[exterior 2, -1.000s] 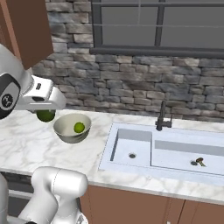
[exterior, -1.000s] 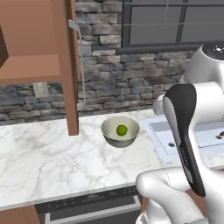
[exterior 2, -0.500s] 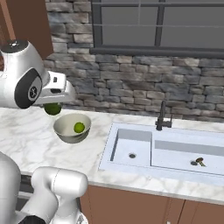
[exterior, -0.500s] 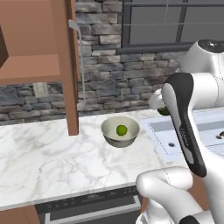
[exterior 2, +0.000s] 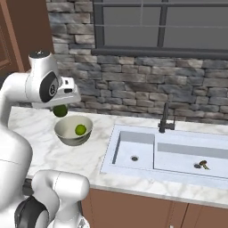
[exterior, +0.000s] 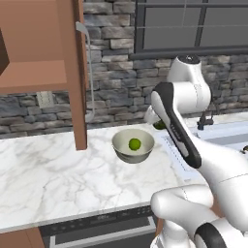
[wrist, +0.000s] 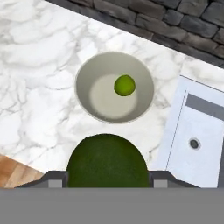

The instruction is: Pick the limes from the cabinet and place them in one bowl. Pick the mushroom from the sink and place it in the other bowl.

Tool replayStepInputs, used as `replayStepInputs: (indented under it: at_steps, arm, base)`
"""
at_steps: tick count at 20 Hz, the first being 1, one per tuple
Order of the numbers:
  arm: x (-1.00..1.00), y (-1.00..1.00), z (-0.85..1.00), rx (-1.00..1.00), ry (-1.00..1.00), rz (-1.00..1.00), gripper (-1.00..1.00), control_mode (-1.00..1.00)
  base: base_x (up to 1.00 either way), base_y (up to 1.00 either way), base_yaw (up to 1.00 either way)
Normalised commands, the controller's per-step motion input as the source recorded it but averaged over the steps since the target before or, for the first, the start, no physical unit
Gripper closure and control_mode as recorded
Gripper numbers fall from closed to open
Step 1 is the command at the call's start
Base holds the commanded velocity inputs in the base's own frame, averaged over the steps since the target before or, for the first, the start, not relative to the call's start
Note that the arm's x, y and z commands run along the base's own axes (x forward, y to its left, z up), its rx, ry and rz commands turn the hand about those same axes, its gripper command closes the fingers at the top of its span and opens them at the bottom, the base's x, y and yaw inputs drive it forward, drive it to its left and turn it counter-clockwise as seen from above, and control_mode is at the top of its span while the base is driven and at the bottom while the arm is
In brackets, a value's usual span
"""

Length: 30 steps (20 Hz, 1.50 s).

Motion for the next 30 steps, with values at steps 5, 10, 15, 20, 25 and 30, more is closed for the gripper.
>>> replayStepInputs:
  at_steps: [5, 10, 15, 20, 25, 30]
  arm:
    - [0.44, 0.21, -0.42, -0.12, -0.05, 0.00, 1.00, -1.00]
    - [0.46, 0.22, -0.31, 0.00, -0.03, 0.00, 1.00, -1.00]
    - [0.38, 0.06, -0.36, 0.04, 0.03, -0.01, 1.00, -1.00]
    - [0.10, 0.07, -0.45, 0.02, 0.03, -0.04, 1.00, -1.00]
    - [0.00, 0.21, -0.40, 0.01, 0.03, -0.07, 1.00, -1.00]
    - [0.23, 0.14, -0.31, 0.00, -0.04, -0.02, 1.00, -1.00]
  base:
    - [0.00, 0.00, 0.00]
    - [0.00, 0.00, 0.00]
    - [0.00, 0.00, 0.00]
    - [0.00, 0.00, 0.00]
    - [0.00, 0.00, 0.00]
    - [0.00, 0.00, 0.00]
